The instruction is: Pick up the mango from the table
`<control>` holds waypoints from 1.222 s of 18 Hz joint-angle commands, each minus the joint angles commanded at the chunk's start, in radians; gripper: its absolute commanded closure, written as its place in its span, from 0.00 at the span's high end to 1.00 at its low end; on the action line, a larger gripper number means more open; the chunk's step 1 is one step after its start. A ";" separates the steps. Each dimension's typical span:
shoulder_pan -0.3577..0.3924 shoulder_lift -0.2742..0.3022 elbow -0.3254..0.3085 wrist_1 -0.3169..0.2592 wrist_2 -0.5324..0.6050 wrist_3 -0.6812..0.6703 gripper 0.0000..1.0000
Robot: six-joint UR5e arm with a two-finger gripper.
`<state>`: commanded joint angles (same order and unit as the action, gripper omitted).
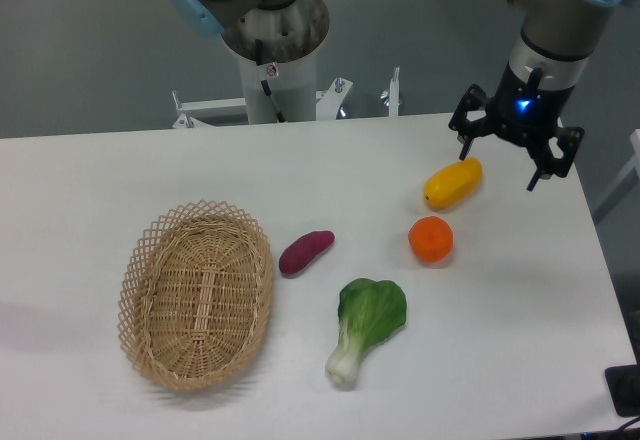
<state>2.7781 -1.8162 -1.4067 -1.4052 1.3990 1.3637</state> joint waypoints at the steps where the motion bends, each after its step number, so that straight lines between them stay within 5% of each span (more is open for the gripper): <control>1: 0.000 -0.002 -0.002 0.000 0.000 -0.002 1.00; 17: 0.002 0.009 -0.060 0.008 0.002 0.003 1.00; 22: 0.000 0.017 -0.143 0.110 0.018 0.040 1.00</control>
<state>2.7781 -1.7994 -1.5492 -1.2949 1.4173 1.4035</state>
